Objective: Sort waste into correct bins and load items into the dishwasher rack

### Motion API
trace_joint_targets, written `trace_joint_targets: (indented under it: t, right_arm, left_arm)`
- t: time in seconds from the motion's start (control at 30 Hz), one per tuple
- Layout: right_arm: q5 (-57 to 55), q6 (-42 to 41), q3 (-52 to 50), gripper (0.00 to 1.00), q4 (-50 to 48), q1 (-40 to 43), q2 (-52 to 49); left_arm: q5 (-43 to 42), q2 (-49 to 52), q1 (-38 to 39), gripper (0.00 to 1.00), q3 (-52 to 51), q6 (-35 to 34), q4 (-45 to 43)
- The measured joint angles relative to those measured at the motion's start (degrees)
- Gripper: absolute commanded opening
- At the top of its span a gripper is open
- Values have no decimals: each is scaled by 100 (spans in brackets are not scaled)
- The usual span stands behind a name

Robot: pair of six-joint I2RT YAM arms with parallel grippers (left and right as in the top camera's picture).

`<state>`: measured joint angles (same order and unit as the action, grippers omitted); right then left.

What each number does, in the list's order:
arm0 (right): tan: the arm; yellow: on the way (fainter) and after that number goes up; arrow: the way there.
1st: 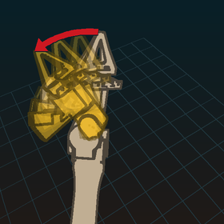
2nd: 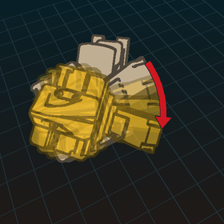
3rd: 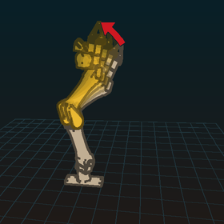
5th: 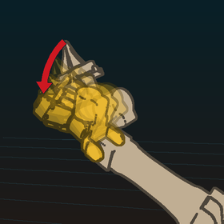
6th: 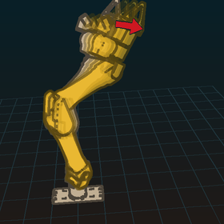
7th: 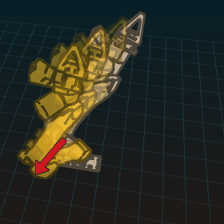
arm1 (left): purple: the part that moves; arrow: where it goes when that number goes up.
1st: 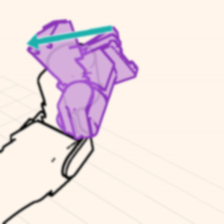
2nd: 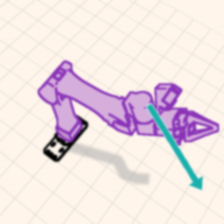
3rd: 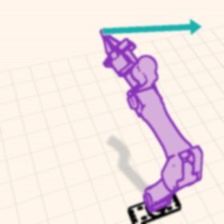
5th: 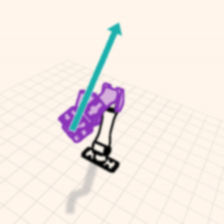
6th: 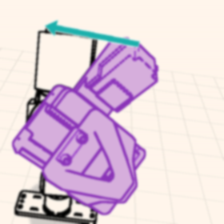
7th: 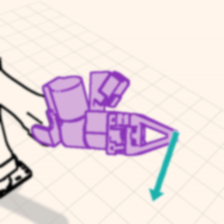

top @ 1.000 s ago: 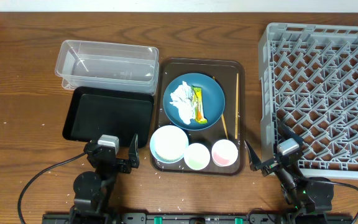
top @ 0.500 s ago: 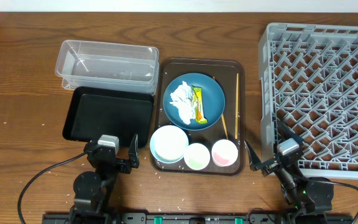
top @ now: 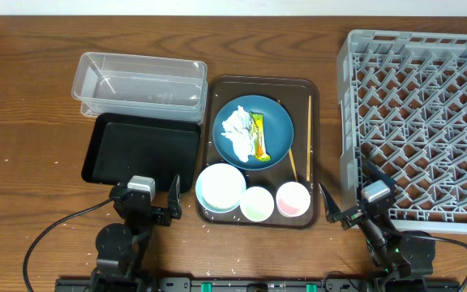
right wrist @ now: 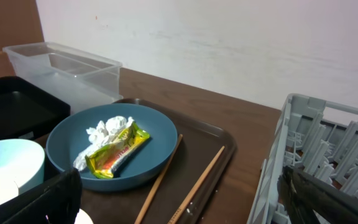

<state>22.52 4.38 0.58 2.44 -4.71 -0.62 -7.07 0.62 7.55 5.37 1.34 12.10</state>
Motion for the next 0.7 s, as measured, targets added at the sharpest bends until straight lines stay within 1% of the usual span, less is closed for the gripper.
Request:
trace_joint_targets:
  t: [0.7]
  right_arm:
    - [79, 0, 0, 99, -2, 0, 0]
  left_arm:
    - [-68, 0, 0, 91, -48, 0, -205]
